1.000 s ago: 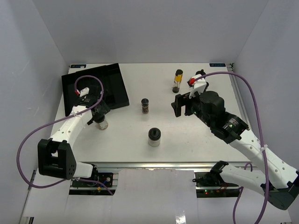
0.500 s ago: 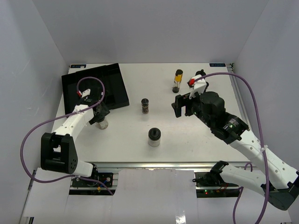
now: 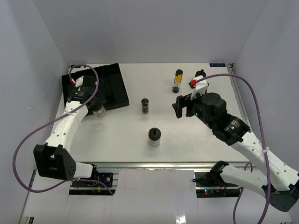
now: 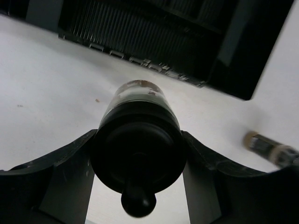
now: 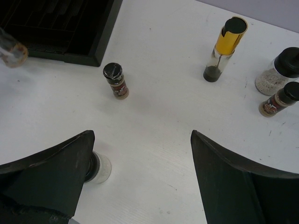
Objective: Organize the condiment bottles
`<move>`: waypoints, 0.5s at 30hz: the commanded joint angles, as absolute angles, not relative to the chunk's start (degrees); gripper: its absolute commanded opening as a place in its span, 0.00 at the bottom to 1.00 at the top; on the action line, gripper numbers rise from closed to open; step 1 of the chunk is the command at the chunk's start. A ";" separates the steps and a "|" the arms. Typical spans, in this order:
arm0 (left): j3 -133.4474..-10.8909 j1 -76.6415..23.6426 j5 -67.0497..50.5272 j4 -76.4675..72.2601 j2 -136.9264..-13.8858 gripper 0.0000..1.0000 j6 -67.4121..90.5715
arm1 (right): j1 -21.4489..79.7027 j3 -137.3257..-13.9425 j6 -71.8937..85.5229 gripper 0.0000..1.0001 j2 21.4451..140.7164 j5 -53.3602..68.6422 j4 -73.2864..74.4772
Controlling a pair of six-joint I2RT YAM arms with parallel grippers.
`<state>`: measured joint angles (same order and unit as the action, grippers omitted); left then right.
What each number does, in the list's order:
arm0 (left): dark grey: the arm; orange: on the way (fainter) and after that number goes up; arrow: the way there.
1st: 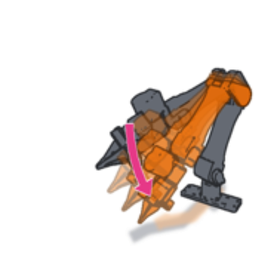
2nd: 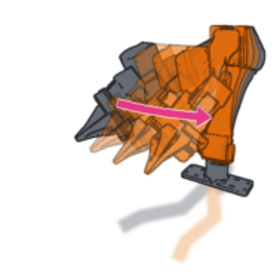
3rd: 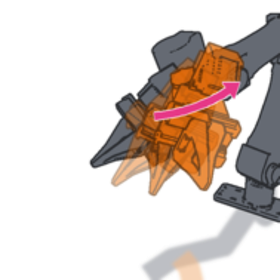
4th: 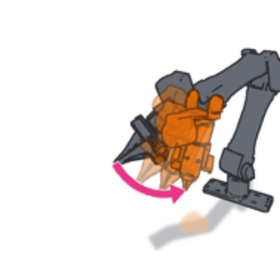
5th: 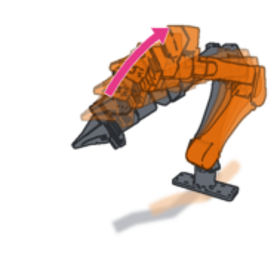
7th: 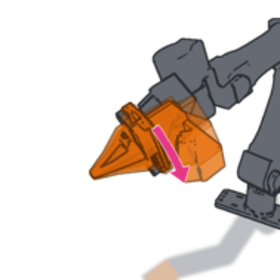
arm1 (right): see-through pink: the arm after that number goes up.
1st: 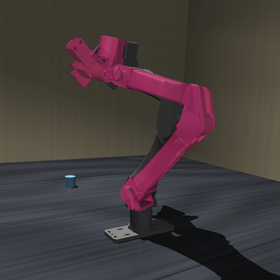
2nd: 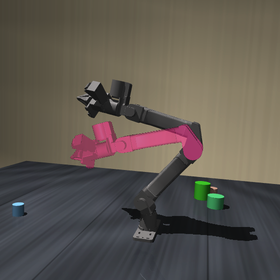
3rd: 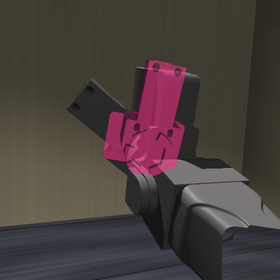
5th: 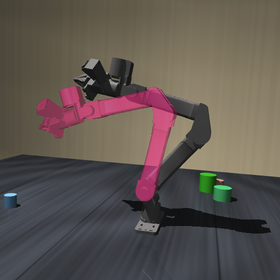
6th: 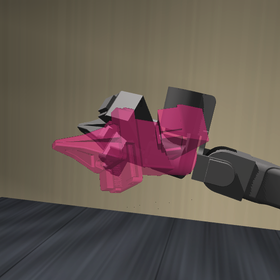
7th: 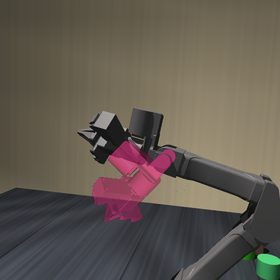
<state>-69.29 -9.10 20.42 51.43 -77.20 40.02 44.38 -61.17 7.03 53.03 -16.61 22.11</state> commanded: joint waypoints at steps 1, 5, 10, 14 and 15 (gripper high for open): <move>-83.65 -8.79 24.07 52.94 -79.00 0.00 37.02 | 44.53 -61.02 7.34 0.90 51.06 -15.55 19.51; -93.07 -6.45 27.30 51.66 -86.52 0.00 35.34 | 44.47 -60.82 9.01 0.91 50.42 -12.02 19.69; -103.45 -0.90 27.34 47.57 -95.96 0.00 32.52 | 44.47 -59.82 10.53 0.92 49.40 -8.52 19.20; -108.60 3.04 30.52 41.79 -102.10 0.00 29.24 | 44.51 -57.64 11.24 0.92 47.87 -7.58 17.50; -110.87 4.24 30.42 41.38 -104.35 0.00 28.68 | 44.54 -57.04 11.55 0.92 47.30 -7.43 16.67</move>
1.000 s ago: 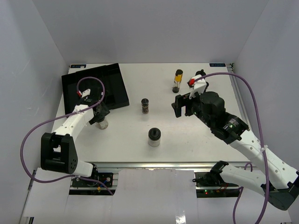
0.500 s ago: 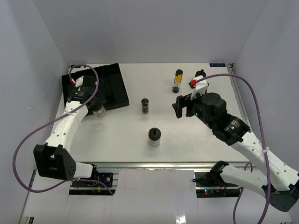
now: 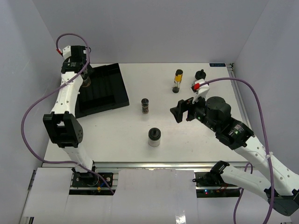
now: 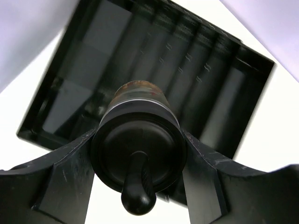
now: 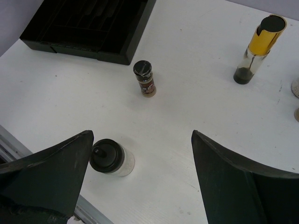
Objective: Organize the condiment bottles
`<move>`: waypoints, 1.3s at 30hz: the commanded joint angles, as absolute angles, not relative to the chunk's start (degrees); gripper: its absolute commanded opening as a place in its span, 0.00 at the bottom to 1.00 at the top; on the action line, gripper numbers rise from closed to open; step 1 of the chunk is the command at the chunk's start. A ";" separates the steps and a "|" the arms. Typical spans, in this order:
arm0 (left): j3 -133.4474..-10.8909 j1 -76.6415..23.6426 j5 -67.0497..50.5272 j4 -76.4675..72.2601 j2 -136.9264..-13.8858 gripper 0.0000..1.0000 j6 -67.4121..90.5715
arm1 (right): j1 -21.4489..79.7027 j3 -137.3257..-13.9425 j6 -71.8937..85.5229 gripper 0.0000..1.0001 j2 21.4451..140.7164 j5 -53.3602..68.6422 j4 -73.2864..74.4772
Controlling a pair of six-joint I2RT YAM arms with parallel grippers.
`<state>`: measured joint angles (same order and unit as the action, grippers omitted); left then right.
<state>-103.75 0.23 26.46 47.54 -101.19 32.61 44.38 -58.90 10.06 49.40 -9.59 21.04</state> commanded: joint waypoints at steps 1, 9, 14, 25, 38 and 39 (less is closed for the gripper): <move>-112.51 4.99 29.81 41.34 -105.92 0.00 28.46 | 44.47 -56.14 11.69 0.92 46.98 -7.28 16.22; -120.92 11.67 26.41 37.30 -117.34 0.00 26.55 | 44.49 -54.77 12.20 0.92 45.63 -6.68 13.65; -123.01 13.97 25.51 35.83 -122.04 0.00 26.09 | 44.55 -54.10 12.22 0.91 45.13 -6.99 13.38; -122.75 17.01 18.56 33.67 -128.44 0.00 25.30 | 44.47 -53.61 11.82 0.91 45.19 -8.71 13.32; -124.70 18.11 14.75 34.74 -133.64 0.67 23.82 | 44.47 -53.09 11.51 0.90 45.98 -10.03 13.62; -124.64 18.11 15.11 34.86 -133.46 0.78 23.82 | 44.47 -53.09 11.51 0.90 46.04 -10.09 13.62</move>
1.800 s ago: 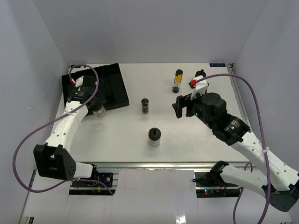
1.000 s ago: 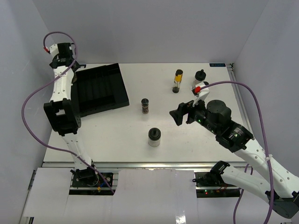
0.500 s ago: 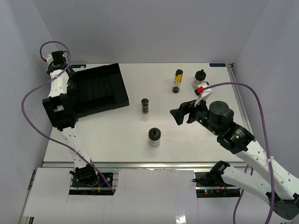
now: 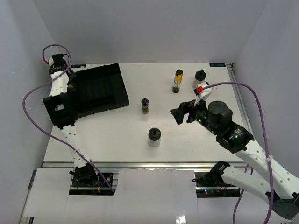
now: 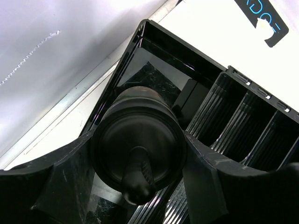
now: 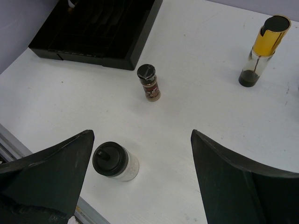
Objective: Organize the condiment bottles
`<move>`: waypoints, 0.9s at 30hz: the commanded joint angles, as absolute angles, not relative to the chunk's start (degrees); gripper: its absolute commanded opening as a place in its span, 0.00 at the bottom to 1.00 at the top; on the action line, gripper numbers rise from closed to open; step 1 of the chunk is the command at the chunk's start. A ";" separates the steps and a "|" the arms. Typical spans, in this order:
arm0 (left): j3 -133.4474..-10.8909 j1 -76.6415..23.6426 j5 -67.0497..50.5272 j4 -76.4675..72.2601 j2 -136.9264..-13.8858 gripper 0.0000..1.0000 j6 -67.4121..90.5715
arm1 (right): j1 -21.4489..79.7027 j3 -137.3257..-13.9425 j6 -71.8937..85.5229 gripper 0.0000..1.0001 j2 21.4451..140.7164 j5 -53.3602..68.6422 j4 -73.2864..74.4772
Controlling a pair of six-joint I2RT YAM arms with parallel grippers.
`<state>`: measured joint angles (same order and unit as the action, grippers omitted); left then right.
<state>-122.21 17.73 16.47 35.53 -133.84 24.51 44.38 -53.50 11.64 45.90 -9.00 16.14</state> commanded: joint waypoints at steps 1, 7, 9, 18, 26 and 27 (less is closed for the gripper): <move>-124.68 18.11 15.40 35.13 -133.32 0.85 23.82 | 44.47 -53.13 11.51 0.90 46.15 -10.11 13.57; -125.44 18.11 15.38 37.39 -131.19 0.98 23.91 | 44.47 -53.97 11.42 0.91 46.58 -9.94 14.07; -126.57 18.11 15.37 39.14 -129.70 0.98 24.18 | 44.56 -54.24 11.16 0.90 46.59 -10.20 14.59; -118.54 16.45 8.24 43.95 -113.58 0.98 23.64 | 44.47 -55.58 9.88 0.90 47.86 -11.29 17.19; -96.08 -0.62 -9.41 39.54 -95.06 0.97 16.28 | 44.55 -54.36 11.77 0.90 47.75 -10.84 20.74; -93.91 -3.34 -10.27 39.18 -93.11 0.97 15.89 | 44.54 -54.03 12.00 0.90 47.73 -10.50 20.96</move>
<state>-102.77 8.68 0.62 40.89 -101.36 20.41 44.38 -53.67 11.18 48.40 -10.47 20.25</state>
